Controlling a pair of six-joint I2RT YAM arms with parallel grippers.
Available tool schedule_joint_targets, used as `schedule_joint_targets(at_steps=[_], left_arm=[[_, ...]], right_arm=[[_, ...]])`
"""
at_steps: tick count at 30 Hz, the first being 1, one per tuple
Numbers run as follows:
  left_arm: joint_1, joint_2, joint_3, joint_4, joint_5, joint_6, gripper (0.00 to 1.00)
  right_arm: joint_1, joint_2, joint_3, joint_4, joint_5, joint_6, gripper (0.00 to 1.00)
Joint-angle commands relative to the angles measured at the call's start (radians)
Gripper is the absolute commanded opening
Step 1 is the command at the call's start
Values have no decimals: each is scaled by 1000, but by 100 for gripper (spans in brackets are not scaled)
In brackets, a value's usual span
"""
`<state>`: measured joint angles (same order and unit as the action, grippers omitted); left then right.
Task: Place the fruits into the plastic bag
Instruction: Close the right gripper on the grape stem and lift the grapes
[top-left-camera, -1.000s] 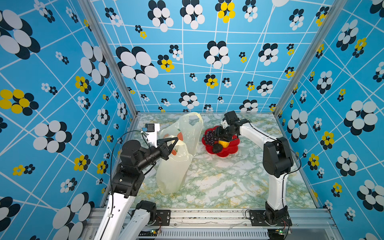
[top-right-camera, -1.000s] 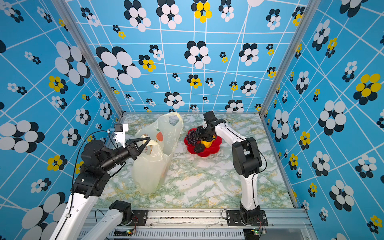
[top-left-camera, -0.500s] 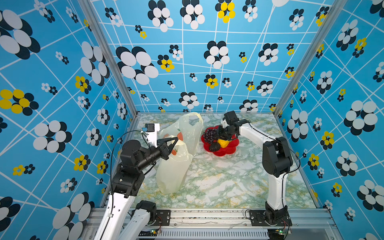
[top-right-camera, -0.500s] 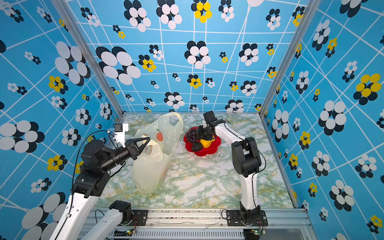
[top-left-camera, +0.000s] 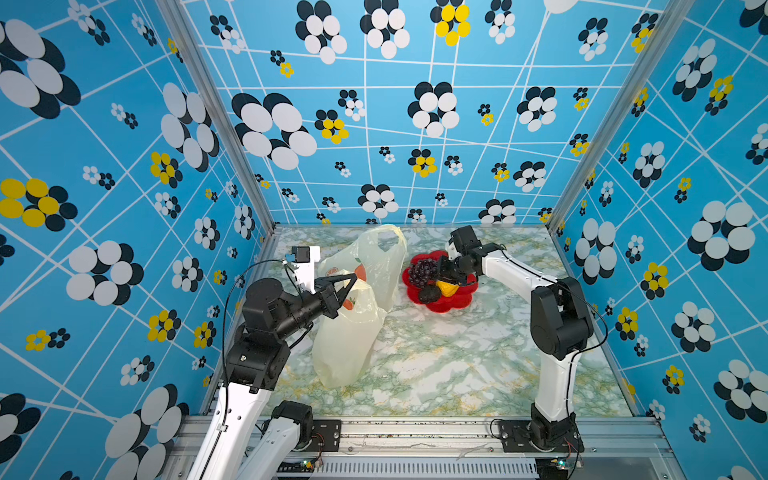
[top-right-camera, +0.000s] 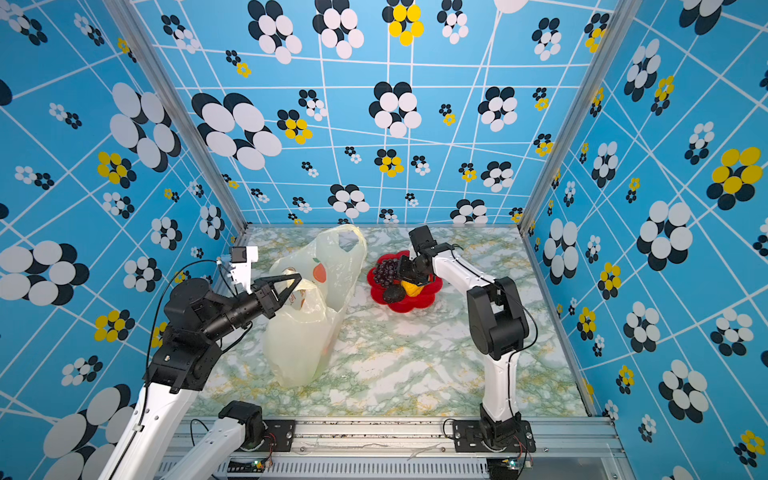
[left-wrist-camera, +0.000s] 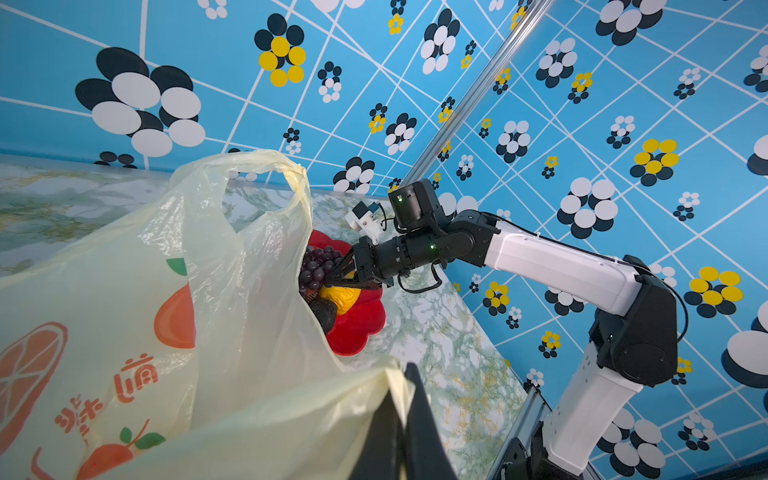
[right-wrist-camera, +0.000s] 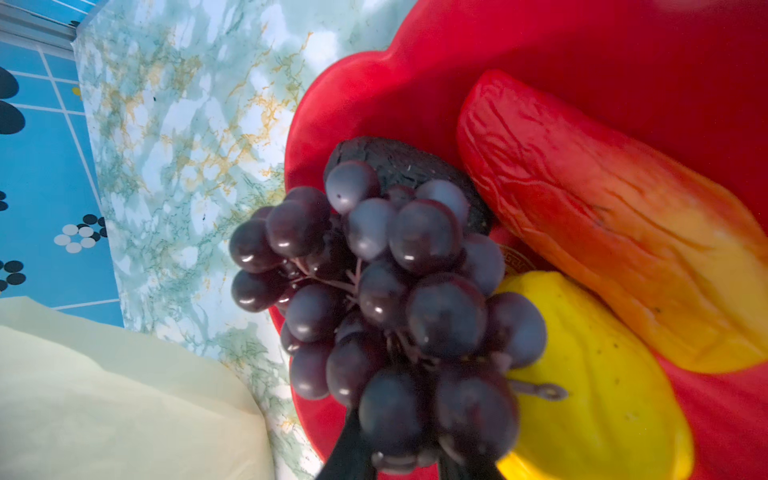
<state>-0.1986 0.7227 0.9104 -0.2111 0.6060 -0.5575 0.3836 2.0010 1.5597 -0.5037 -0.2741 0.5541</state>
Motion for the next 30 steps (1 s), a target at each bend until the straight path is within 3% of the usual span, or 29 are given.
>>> schedule_joint_targets(at_steps=[1, 18, 30], left_arm=[[2, -5, -13, 23, 18, 1, 0], [0, 22, -8, 49, 40, -10, 0], [1, 6, -13, 36, 58, -8, 0]], right_arm=[[-1, -53, -15, 23, 26, -26, 23], [1, -184, -67, 81, 43, -65, 21], [1, -322, -15, 41, 46, -84, 20]])
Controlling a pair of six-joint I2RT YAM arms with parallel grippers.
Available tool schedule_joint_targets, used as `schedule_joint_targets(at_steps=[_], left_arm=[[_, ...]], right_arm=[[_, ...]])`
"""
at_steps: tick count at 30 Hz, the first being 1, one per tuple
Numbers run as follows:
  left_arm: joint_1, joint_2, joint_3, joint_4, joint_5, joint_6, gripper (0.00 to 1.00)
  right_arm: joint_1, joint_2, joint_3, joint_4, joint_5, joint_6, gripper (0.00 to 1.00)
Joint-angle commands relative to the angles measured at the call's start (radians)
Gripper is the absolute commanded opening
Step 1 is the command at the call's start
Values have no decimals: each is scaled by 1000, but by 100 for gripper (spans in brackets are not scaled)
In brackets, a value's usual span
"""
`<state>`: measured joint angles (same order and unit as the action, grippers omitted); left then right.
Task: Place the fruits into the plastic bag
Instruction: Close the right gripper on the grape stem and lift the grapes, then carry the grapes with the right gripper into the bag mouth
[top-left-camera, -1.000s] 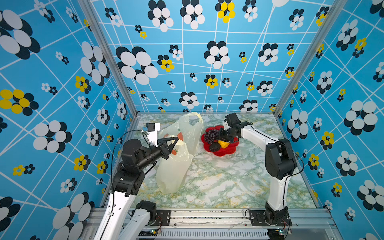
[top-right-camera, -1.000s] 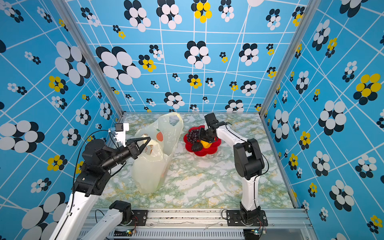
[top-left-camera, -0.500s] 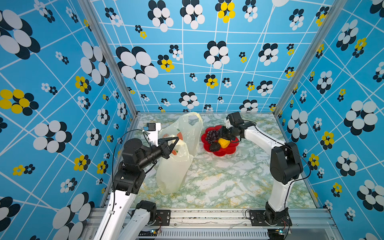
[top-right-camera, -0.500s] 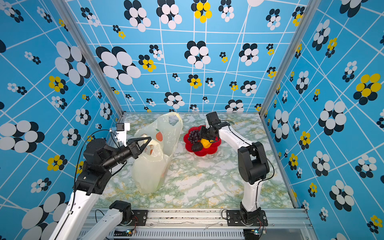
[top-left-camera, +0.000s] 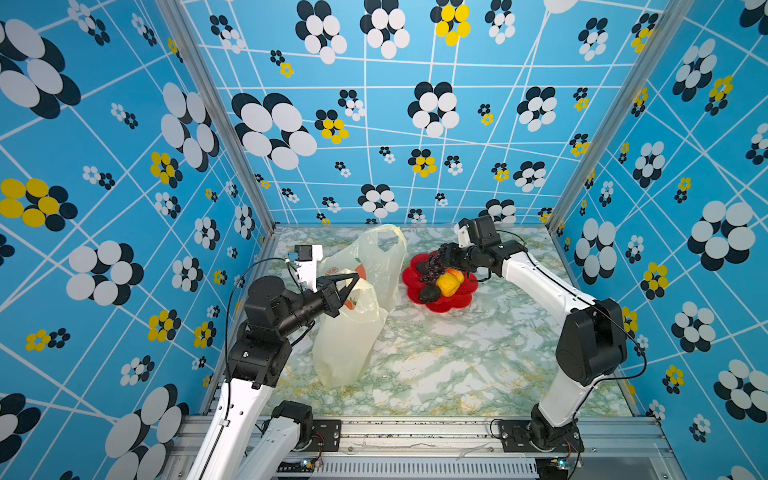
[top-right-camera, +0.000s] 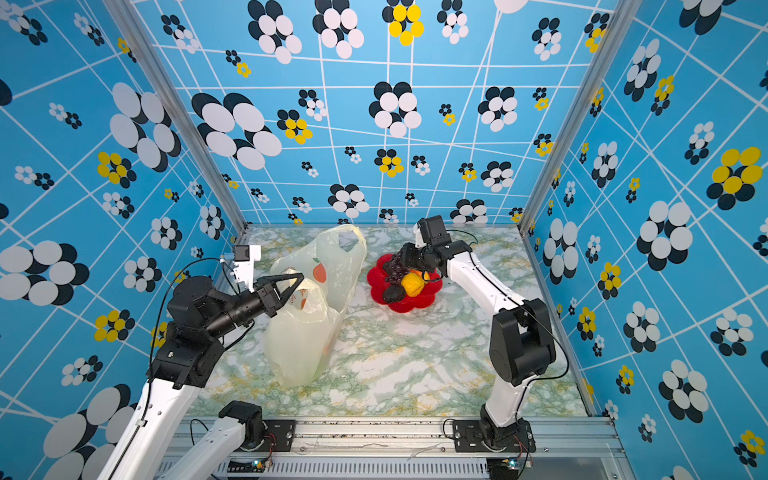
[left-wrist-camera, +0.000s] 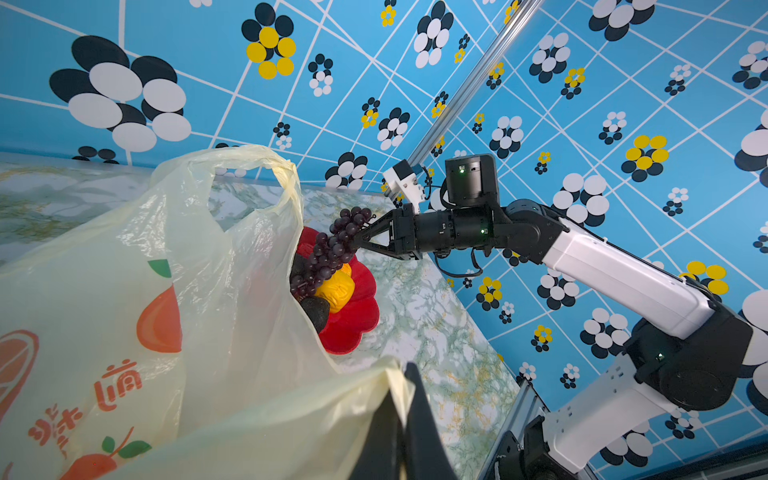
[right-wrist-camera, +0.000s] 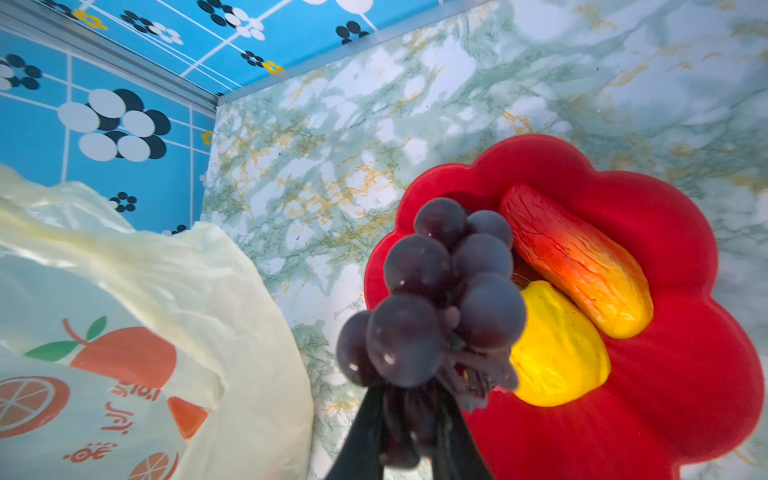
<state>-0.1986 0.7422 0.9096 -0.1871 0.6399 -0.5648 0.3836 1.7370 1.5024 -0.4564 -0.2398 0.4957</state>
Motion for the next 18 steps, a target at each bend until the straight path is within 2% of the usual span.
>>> schedule_joint_targets(at_steps=[1, 10, 18], left_arm=[[1, -15, -15, 14, 26, -2, 0], [-5, -17, -35, 37, 43, -14, 0], [-16, -1, -46, 71, 50, -28, 0]], right_arm=[[3, -69, 52, -18, 13, -29, 20], [28, -152, 171, -87, 2, -35, 20], [138, -149, 347, -135, 5, -40, 20]])
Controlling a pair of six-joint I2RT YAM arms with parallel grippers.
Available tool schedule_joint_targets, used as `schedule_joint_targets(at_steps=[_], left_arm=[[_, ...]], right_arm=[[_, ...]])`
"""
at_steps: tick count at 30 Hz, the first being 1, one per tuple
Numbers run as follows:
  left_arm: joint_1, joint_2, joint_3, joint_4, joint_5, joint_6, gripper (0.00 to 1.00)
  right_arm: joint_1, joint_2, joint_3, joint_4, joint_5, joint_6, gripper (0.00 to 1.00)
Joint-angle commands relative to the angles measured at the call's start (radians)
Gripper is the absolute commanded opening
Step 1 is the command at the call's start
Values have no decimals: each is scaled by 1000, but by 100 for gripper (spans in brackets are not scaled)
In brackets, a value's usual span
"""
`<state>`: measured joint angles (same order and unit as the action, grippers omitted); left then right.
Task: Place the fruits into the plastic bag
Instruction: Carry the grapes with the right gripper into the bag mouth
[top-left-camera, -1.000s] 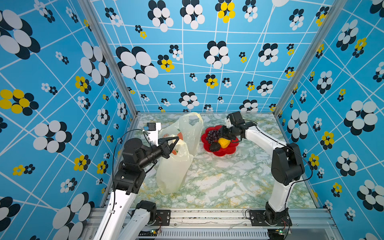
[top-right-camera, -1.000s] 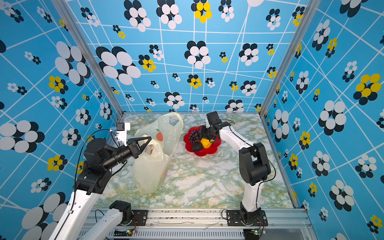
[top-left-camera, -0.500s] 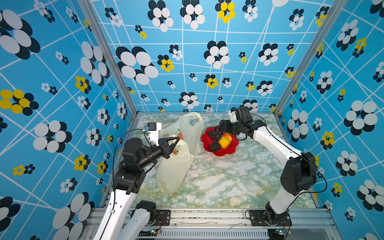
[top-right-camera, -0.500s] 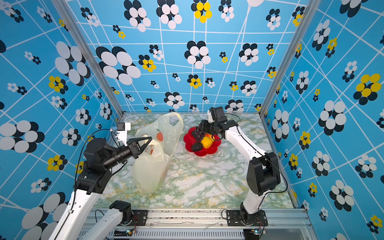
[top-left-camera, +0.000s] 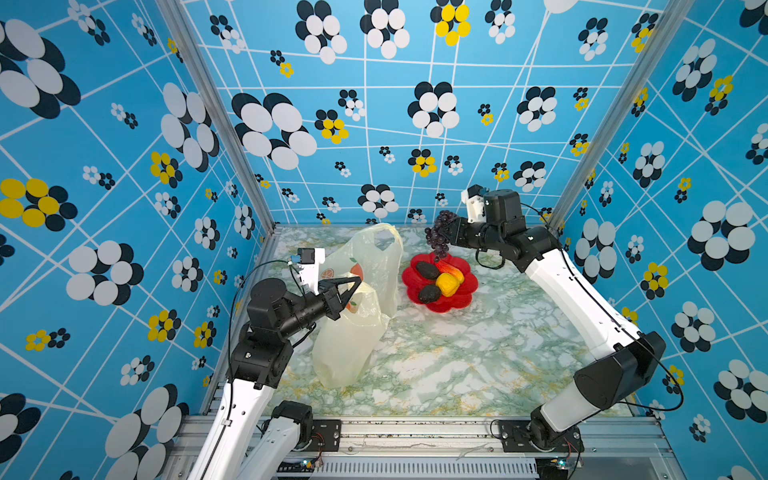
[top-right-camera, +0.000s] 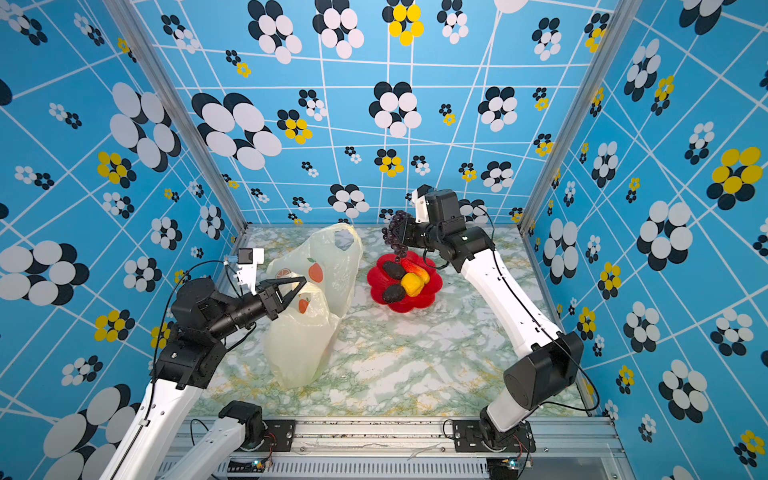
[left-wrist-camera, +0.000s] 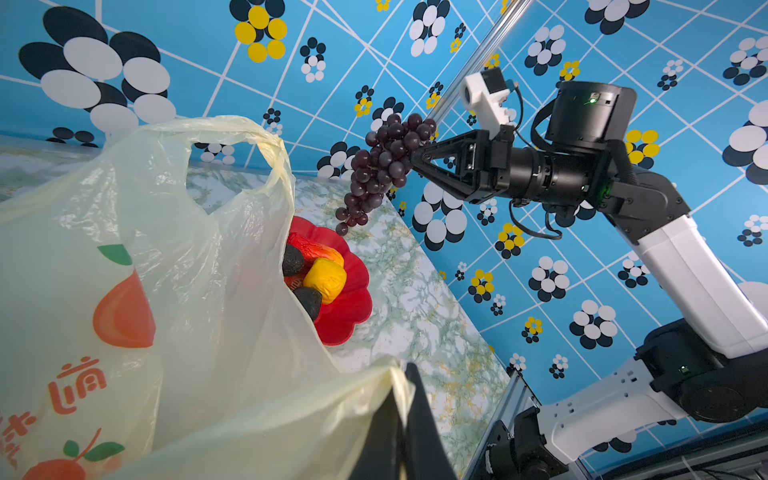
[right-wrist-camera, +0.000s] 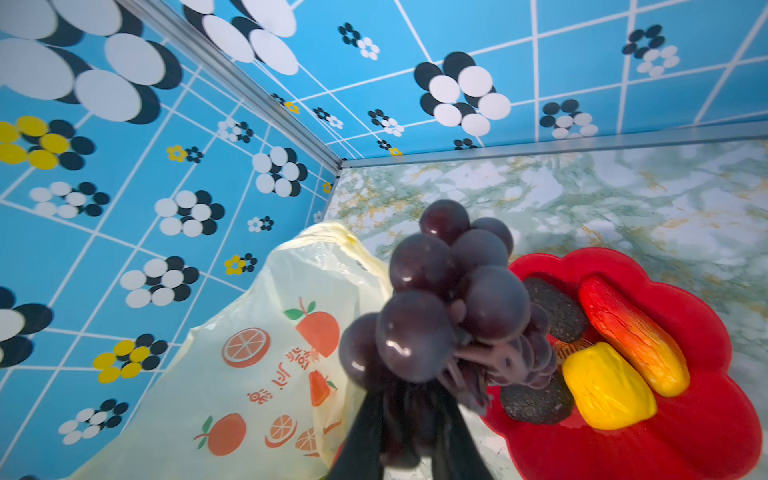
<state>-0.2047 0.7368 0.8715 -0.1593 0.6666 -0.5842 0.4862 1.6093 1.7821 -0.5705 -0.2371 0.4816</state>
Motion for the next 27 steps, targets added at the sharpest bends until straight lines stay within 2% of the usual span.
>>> schedule_joint_targets(at_steps=[1, 11, 19, 27], left_arm=[[-12, 4, -9, 43, 23, -6, 0], [-12, -11, -19, 44, 18, -3, 0], [-12, -37, -18, 33, 16, -2, 0], [-13, -56, -15, 10, -6, 20, 0]], right_arm=[[52, -15, 92, -28, -2, -25, 20], [188, 63, 234, -37, -85, 13, 20], [264, 149, 177, 22, -178, 79, 19], [324, 179, 112, 48, -218, 116, 19]])
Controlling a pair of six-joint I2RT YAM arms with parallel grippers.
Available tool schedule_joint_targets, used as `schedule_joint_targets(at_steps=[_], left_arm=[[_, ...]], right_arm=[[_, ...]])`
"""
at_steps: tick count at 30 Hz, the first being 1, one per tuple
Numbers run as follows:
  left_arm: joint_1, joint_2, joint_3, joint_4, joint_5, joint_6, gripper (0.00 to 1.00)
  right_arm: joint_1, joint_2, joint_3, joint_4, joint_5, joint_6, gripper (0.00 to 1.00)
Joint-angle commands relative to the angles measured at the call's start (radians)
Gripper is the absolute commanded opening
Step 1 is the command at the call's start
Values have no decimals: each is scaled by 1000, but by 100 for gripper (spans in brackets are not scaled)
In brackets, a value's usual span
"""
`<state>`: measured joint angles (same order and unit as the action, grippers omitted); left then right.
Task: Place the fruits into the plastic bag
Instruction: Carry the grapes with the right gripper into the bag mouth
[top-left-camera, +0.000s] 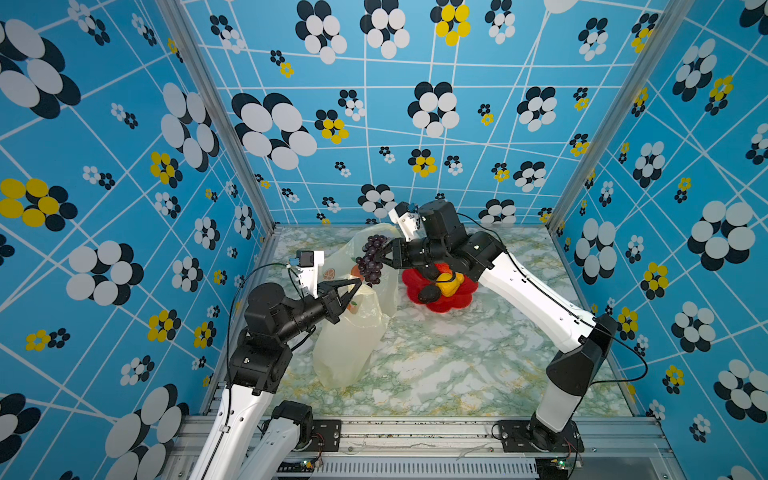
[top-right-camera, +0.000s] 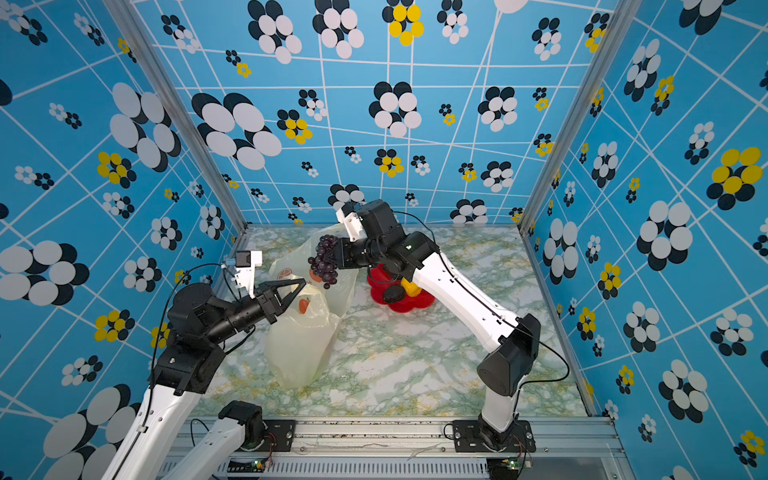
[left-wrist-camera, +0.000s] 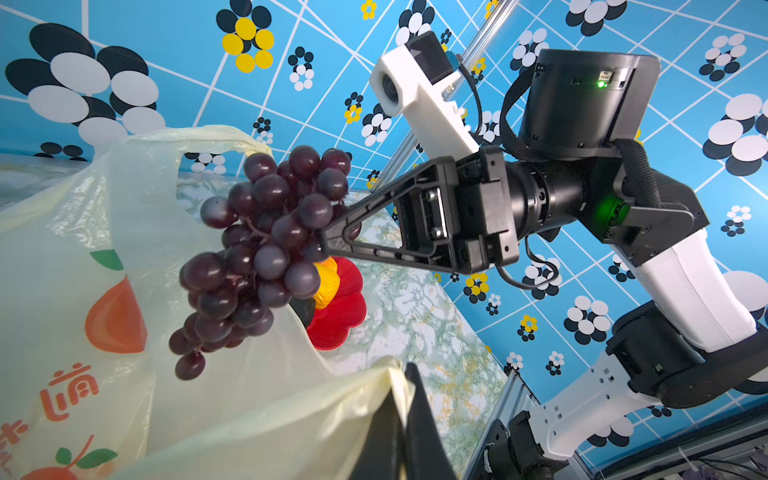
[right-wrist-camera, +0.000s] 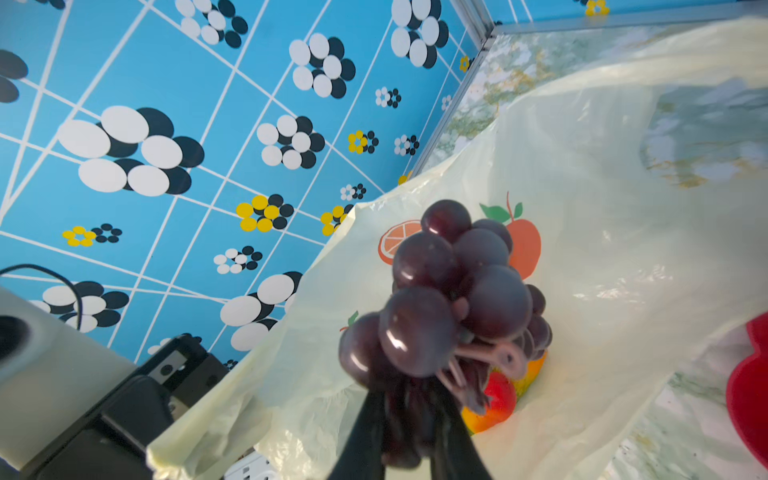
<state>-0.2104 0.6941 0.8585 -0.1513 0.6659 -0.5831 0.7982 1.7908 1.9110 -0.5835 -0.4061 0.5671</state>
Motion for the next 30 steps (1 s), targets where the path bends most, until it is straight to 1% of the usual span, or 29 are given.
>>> schedule_joint_targets(at_steps=[1, 12, 17, 23, 27, 30], left_arm=[[-6, -13, -3, 4, -10, 21, 0], [-6, -18, -1, 12, -36, 28, 0], [-6, -29, -13, 25, -41, 16, 0], [-6, -36, -12, 17, -42, 14, 0], [-6, -50, -10, 5, -43, 13, 0], [-6, -65, -16, -6, -50, 13, 0]], right_arm=[[18, 0, -31, 66, -60, 39, 19], [75, 41, -118, 16, -148, 51, 20], [98, 104, -79, -65, -230, 15, 20], [136, 166, -14, -191, -226, -63, 22], [142, 173, -30, -212, -221, -69, 26], [147, 165, -54, -212, -221, -72, 34]])
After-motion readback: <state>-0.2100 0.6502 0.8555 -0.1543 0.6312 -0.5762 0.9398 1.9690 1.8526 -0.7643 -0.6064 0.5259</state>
